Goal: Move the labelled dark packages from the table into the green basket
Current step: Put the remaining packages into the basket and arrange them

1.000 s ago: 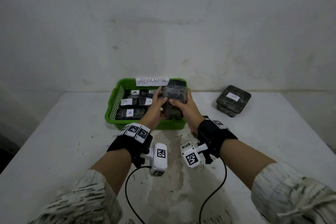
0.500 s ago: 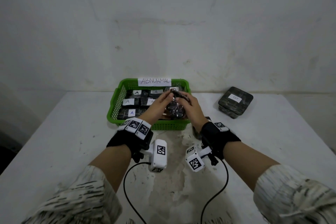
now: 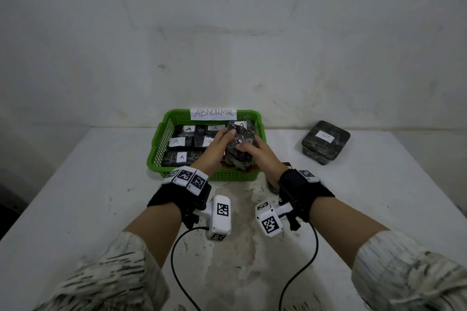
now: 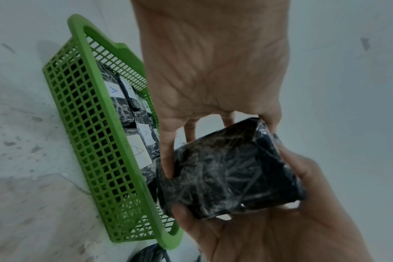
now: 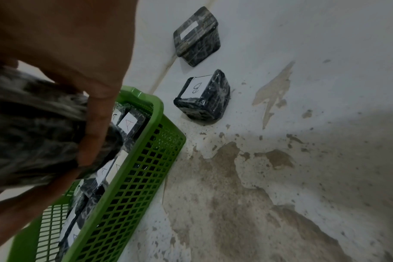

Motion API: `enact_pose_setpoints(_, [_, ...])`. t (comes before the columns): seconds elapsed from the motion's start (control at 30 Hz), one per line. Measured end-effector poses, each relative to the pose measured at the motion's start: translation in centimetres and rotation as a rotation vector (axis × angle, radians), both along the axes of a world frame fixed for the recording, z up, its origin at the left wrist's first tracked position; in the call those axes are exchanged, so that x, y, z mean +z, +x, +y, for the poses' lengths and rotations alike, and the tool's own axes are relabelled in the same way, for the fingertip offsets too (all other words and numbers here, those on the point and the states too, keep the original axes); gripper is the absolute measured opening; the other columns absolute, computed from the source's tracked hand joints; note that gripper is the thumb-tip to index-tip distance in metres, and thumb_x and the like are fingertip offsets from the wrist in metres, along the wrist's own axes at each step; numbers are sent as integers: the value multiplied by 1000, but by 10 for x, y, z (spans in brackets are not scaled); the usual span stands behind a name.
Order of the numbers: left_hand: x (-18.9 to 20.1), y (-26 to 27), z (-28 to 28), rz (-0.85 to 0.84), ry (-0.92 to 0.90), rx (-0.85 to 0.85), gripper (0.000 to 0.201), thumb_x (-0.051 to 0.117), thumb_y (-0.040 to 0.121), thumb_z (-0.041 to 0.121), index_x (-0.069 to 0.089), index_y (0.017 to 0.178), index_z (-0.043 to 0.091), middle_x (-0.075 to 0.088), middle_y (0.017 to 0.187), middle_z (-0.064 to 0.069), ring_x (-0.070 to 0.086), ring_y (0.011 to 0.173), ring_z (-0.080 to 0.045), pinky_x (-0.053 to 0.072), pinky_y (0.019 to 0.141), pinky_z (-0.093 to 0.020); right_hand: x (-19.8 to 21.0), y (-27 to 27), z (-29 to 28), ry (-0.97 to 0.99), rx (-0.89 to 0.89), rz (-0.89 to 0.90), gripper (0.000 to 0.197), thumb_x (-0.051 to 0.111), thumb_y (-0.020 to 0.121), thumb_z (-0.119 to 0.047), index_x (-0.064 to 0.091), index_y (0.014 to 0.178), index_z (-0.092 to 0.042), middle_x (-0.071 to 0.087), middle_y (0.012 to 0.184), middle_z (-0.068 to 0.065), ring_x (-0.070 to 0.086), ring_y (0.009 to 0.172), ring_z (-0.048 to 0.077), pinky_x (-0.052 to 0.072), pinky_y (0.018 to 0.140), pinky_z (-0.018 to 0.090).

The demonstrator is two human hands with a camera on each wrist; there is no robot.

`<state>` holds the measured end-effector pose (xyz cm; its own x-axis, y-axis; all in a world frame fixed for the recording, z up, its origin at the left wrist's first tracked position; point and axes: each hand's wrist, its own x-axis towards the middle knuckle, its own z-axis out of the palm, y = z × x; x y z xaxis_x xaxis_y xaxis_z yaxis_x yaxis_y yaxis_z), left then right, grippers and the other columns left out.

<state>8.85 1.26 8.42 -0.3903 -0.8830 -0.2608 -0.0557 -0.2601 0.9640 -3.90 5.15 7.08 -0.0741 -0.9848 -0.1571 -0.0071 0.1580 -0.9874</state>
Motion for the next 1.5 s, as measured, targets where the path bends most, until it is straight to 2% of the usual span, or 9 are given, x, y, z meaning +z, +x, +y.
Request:
enact_pose_setpoints(0.27, [-4,4,1,-13,-2,-31,43,38,99,36,37,140,24,50,133,-7,51,120,-29,51,85,-40,8,-1,5,85,74,15,43,65,88,-32,49,127,-23,61,113,-5,59,107,15,51,93,42])
enact_pose_setpoints(0.43, [-2,2,5,-71,-44,-44,53,32,98,49,32,144,22,43,142,-3,42,131,-25,37,107,-47,15,-2,10,110,98,64,19,56,93,-41,55,110,-32,60,108,-12,57,95,2,50,80,26])
enact_pose_setpoints(0.57, [0,1,10,-80,-186,-53,58,20,96,50,18,150,29,22,154,2,22,142,-19,23,113,-40,18,-9,2,262,76,1,70,27,88,-74,44,139,-29,50,133,-2,47,123,19,41,105,47])
enact_pose_setpoints(0.77, [-5,3,3,-60,-228,-22,60,50,95,27,22,148,32,39,136,0,41,121,-12,51,77,-15,15,-17,-8,309,10,91,83,14,83,-80,58,116,-18,65,110,8,61,89,18,54,63,25])
enact_pose_setpoints(0.87, [-7,4,-8,-78,-130,90,53,50,95,36,31,144,30,49,132,-7,49,120,-22,49,95,-40,11,-14,-9,176,40,180,96,26,78,-83,32,148,-18,41,150,6,44,133,22,40,106,34])
enact_pose_setpoints(1.07, [0,6,-9,1,105,32,51,38,94,56,55,129,24,59,131,-6,54,119,-23,41,103,-48,1,-8,-3,9,63,-75,88,51,85,-62,-8,149,-47,0,163,-6,8,149,19,14,118,50])
enact_pose_setpoints(1.23, [9,2,-1,-162,95,40,61,21,96,59,47,137,22,52,138,-14,33,134,-45,41,101,-49,-8,-2,-8,-56,42,-142,93,72,78,-50,12,149,-47,23,159,-1,29,144,22,27,116,52])
enact_pose_setpoints(1.37, [9,-1,2,-251,64,-4,69,11,94,62,37,143,21,46,143,-11,42,132,-36,33,106,-48,-11,-3,-12,-65,-87,-106,69,60,91,-42,27,150,-28,36,152,4,41,136,21,33,115,42])
enact_pose_setpoints(1.5, [4,-4,3,-164,76,-95,67,22,92,64,42,139,20,53,137,-10,53,121,-31,41,96,-43,-15,-7,-18,-24,-162,-120,93,71,67,-63,38,143,-22,50,142,10,56,123,23,44,107,45])
